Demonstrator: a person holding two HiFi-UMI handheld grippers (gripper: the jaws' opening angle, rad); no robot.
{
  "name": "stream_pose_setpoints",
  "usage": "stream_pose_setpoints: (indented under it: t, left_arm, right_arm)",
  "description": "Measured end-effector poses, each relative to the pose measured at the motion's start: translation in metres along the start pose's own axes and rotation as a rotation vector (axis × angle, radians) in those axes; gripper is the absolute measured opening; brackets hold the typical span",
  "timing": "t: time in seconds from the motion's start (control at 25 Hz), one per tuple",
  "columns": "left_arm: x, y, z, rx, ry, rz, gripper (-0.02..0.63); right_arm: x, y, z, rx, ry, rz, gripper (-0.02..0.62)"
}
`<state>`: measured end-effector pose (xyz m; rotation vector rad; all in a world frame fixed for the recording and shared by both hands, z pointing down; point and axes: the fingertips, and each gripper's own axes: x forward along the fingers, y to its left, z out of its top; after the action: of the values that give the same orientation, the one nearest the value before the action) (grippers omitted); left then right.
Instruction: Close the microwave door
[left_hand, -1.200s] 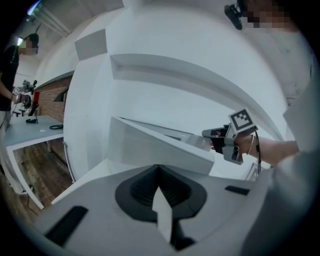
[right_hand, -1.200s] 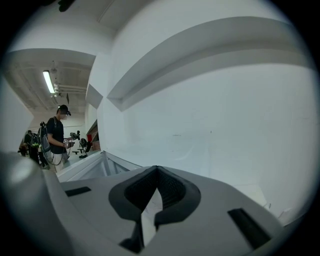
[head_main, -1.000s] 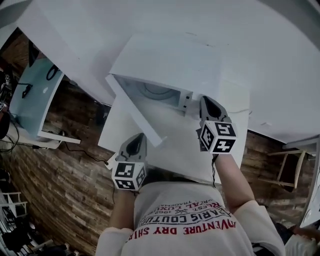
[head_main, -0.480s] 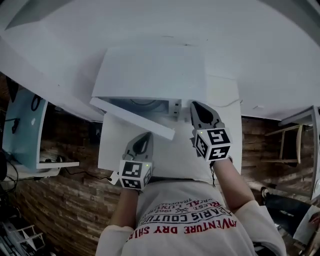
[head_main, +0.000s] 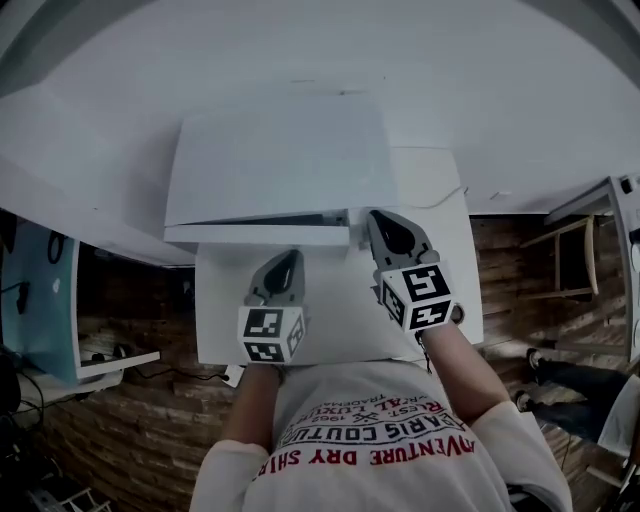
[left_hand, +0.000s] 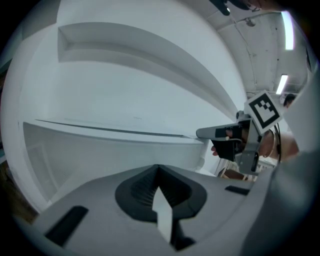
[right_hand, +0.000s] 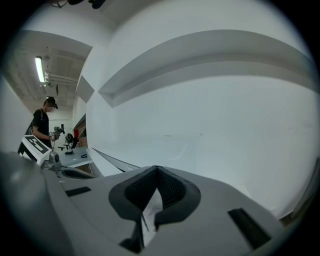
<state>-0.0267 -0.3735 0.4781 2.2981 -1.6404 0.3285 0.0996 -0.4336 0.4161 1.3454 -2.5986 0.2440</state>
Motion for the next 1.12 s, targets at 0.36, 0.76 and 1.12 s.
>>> stream_pose_setpoints:
  t: [0.36, 0.76, 1.12]
  left_arm:
    - [0.01, 0.004, 0.004, 0.007, -0.025, -0.045, 0.0]
    - [0.023, 0.009, 0.01, 0.021, -0.029, -0.04, 0.0]
    - [0.022, 0.008, 0.01, 0.013, -0.012, -0.037, 0.0]
  right_arm:
    - [-0.001, -0.002, 0.0, 0.012, -0.011, -0.027, 0.011]
    - [-0.001, -0.002, 0.001, 0.021, -0.014, -0.043, 0.011]
    - [-0.001, -0.003, 0.0, 0.034, -0.004, -0.037, 0.011]
